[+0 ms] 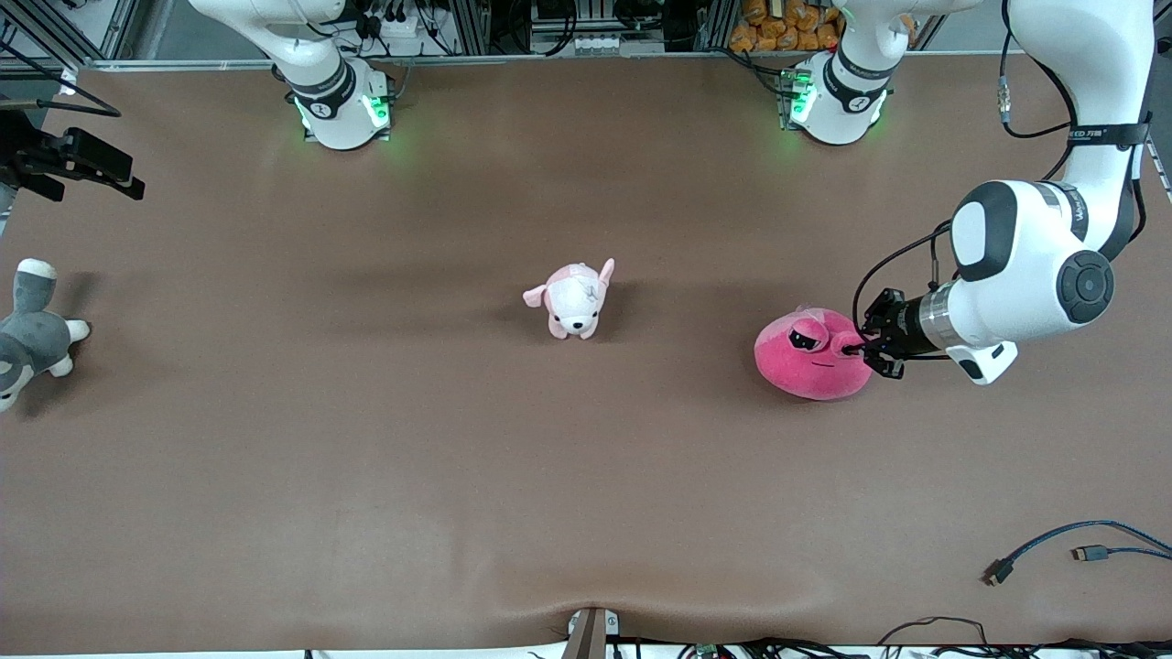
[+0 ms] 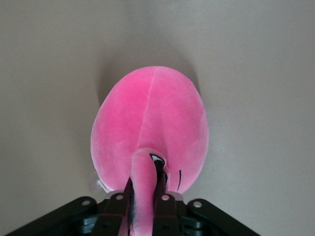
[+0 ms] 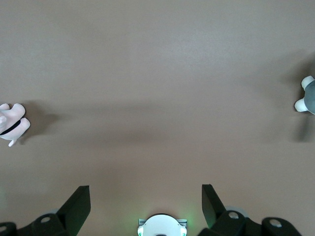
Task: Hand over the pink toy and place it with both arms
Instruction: 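Close the left gripper on the pink plush's ear, then carry the pink plush toward the right gripper while the right gripper approaches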
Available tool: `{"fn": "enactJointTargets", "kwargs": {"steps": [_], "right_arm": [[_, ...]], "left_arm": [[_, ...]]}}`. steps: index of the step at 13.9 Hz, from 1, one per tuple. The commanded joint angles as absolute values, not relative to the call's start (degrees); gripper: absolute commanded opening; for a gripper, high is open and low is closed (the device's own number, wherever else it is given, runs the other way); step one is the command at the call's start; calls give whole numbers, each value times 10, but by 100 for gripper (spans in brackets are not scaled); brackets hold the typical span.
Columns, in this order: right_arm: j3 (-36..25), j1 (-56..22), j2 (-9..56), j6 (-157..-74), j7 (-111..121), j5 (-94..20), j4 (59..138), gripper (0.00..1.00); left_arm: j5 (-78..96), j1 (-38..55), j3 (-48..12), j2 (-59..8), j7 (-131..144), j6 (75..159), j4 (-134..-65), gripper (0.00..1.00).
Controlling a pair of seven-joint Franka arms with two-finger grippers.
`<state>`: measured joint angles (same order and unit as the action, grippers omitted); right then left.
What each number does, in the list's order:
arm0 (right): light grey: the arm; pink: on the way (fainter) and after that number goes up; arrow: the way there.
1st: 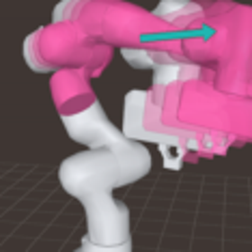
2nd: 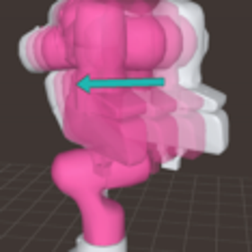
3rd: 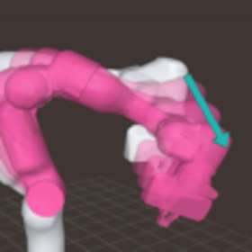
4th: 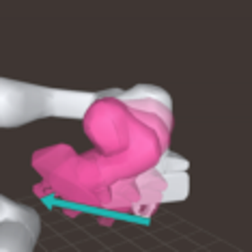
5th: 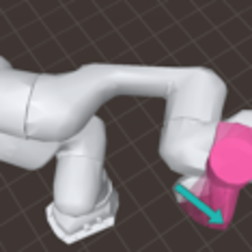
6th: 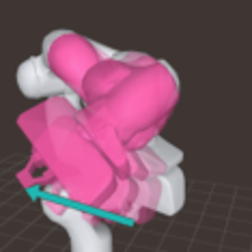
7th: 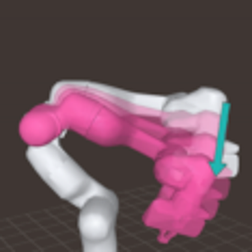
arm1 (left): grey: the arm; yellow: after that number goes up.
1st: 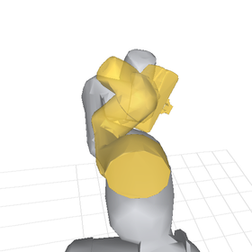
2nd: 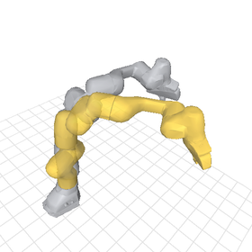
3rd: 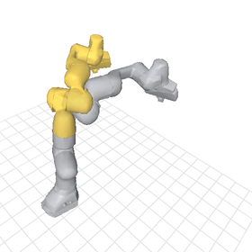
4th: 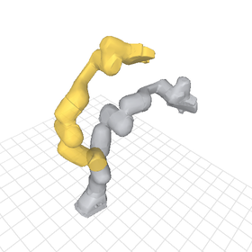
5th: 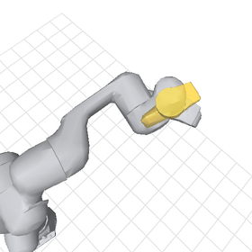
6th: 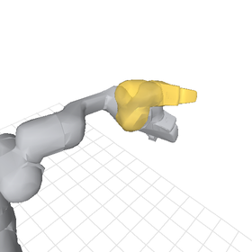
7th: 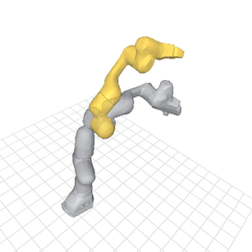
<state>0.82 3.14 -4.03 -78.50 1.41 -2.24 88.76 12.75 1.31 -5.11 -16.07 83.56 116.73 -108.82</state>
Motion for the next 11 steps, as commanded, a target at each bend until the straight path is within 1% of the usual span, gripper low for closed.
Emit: {"fn": "enactJointTargets", "kwargs": {"steps": [1, 5, 8, 11], "right_arm": [[9, 31, -37, -778, 13, -25, 876, 100], [9, 33, -36, -779, 13, -25, 876, 100], [10, 27, -36, -779, 12, -29, 875, 100], [11, 26, -37, -779, 8, -28, 871, 100]], "left_arm": [[137, 13, -54, -156, 833, 1122, -1043, 0], [148, 14, -79, -157, 850, 1035, -957, 0], [213, 18, -90, -156, 891, 1015, -918, 0], [226, 23, -124, -160, 966, 1014, -869, 0]]}}
